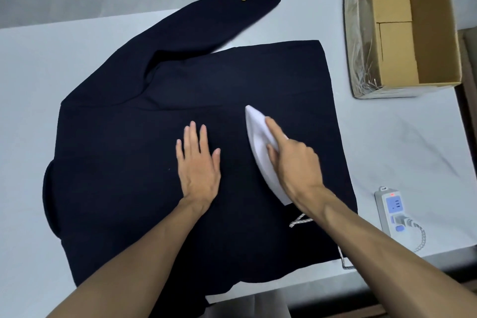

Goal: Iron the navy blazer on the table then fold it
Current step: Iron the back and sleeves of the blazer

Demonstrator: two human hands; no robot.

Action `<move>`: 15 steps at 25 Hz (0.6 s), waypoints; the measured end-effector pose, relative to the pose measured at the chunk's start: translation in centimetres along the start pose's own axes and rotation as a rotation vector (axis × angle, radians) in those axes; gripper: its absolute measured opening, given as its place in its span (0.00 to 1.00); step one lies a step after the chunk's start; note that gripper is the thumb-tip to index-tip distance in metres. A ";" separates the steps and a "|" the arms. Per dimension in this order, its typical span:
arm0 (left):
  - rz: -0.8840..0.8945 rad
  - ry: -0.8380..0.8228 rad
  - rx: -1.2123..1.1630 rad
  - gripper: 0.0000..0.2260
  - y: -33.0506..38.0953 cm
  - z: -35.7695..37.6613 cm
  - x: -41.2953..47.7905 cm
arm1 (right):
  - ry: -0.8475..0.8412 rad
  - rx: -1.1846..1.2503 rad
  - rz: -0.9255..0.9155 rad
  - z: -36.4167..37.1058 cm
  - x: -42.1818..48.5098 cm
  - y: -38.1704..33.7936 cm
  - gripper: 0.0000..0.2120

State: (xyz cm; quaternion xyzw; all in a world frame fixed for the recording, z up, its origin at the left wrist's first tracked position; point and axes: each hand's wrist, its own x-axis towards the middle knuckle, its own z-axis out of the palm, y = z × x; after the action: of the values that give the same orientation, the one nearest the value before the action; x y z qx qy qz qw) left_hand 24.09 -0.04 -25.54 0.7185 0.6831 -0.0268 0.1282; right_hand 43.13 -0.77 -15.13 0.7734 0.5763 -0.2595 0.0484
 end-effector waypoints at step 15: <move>-0.012 -0.083 0.080 0.29 4.9 2.1 -0.7 | 0.098 0.016 0.182 -1.7 1.7 7.2 0.25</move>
State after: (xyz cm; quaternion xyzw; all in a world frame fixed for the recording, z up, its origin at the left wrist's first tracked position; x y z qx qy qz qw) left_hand 29.19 -1.35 -26.66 0.7171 0.6799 -0.0844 0.1275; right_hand 50.66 -1.02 -16.04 0.8348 0.5031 -0.2207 0.0372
